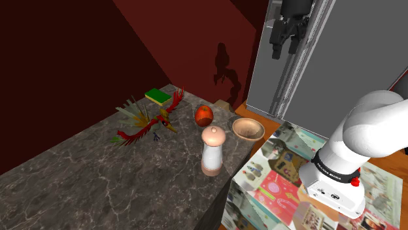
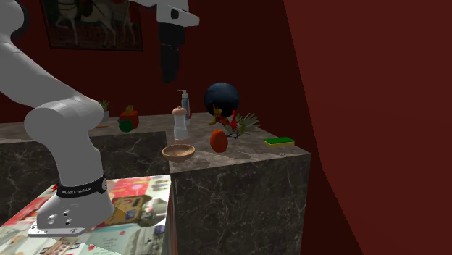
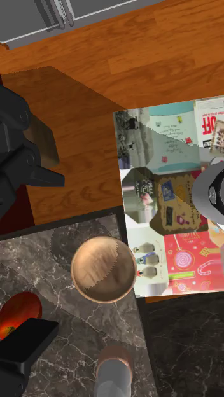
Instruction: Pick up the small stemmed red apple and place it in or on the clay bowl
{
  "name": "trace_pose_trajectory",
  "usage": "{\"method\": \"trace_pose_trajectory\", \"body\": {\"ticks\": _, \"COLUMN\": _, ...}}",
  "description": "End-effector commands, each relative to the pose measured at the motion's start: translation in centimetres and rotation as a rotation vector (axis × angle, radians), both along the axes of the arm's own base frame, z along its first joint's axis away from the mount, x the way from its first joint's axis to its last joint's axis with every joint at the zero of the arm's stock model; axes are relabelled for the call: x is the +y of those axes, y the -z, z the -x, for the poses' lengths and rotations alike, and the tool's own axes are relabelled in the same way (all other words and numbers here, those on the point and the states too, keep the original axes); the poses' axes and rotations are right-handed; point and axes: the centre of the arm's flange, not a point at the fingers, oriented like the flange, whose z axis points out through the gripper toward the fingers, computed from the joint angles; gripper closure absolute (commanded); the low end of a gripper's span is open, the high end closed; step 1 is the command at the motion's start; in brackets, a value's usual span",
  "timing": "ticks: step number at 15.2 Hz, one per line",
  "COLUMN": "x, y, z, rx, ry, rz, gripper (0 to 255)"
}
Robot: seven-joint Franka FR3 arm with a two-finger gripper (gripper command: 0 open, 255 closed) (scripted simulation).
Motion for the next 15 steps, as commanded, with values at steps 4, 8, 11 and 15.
{"method": "trace_pose_trajectory", "body": {"ticks": 4, "x": 2.4, "y": 2.3, "z": -2.1, "rx": -0.007, "ry": 0.014, "rz": 0.009, "gripper": 0}}
{"method": "trace_pose_trajectory", "body": {"ticks": 8, "x": 5.6, "y": 5.4, "z": -4.9, "rx": -0.017, "ry": 0.033, "rz": 0.021, "gripper": 0}}
{"method": "trace_pose_trajectory", "body": {"ticks": 11, "x": 7.9, "y": 7.8, "z": -7.1, "rx": -0.024, "ry": 0.047, "rz": 0.030, "gripper": 0}}
{"method": "trace_pose_trajectory", "body": {"ticks": 15, "x": 10.9, "y": 10.9, "z": -10.0, "rx": -0.033, "ry": 0.066, "rz": 0.042, "gripper": 0}}
